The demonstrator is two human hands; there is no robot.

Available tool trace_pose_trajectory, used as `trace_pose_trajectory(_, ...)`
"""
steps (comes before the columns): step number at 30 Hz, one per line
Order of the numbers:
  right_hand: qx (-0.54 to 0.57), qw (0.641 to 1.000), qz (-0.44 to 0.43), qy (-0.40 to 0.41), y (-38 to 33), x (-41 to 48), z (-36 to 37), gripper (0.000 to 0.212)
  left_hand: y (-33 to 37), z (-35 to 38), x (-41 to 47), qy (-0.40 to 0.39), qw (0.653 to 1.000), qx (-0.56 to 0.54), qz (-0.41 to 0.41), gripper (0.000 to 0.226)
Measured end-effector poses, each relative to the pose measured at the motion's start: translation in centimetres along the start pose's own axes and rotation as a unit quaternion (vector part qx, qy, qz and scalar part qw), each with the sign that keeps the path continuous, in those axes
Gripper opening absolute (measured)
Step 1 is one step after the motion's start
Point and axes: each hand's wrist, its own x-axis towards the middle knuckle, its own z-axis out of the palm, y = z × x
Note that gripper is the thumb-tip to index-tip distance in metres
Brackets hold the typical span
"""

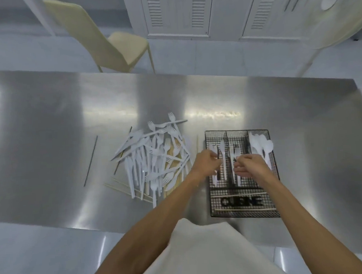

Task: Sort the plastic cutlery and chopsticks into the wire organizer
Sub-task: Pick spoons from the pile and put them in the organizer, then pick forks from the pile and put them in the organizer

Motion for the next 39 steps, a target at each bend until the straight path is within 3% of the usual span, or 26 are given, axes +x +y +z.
trace_pose_trajectory(3, -0.01, 1.0, -0.003, -0.012, -0.8, -1.1, 4.4, 0.013, -3.3, -4.9, -1.4, 0.018, 1.0, -0.017, -0.012, 0.039)
trace_pose_trajectory(6, -0.017, 0.999, 0.001, -0.04, -1.5, -1.7, 9.1, 0.02, -6.6, -9.7, -2.9, 0.042, 0.998, -0.027, -0.033, 0.029)
trace_pose_trajectory(8, -0.037, 0.998, 0.0, -0.059, -1.7, -2.2, 12.1, 0.027, -9.1, -12.2, -3.8, 0.06, 0.997, -0.004, -0.041, 0.018)
trace_pose_trajectory(12, -0.076, 0.996, -0.007, -0.035, -1.6, -3.1, 16.7, 0.018, -13.8, -14.7, -6.0, 0.079, 0.99, 0.083, -0.082, 0.013)
trace_pose_trajectory(16, -0.168, 0.981, -0.092, -0.03, -1.6, -3.0, 19.6, 0.018, -16.2, -14.6, -7.5, 0.093, 0.979, 0.13, -0.129, 0.024)
trace_pose_trajectory(19, -0.301, 0.928, -0.215, -0.056, -1.6, -2.7, 21.9, 0.017, -16.6, -13.6, -8.2, 0.105, 0.974, 0.14, -0.141, 0.03)
trace_pose_trajectory(25, -0.527, 0.763, -0.356, -0.118, -0.8, -1.4, 25.3, 0.026, -16.2, -12.6, -8.4, 0.111, 0.967, 0.187, -0.133, 0.033)
trace_pose_trajectory(29, -0.573, 0.719, -0.376, -0.115, -0.4, -1.2, 26.0, 0.021, -16.3, -12.6, -8.6, 0.126, 0.97, 0.16, -0.136, 0.025)
trace_pose_trajectory(33, -0.548, 0.726, -0.392, -0.134, -0.6, -0.9, 25.8, 0.017, -16.7, -12.9, -8.8, 0.154, 0.969, 0.119, -0.15, 0.017)
trace_pose_trajectory(39, -0.444, 0.803, -0.379, -0.122, -1.6, -0.2, 24.4, 0.014, -16.6, -14.0, -8.4, 0.211, 0.964, 0.084, -0.14, 0.021)
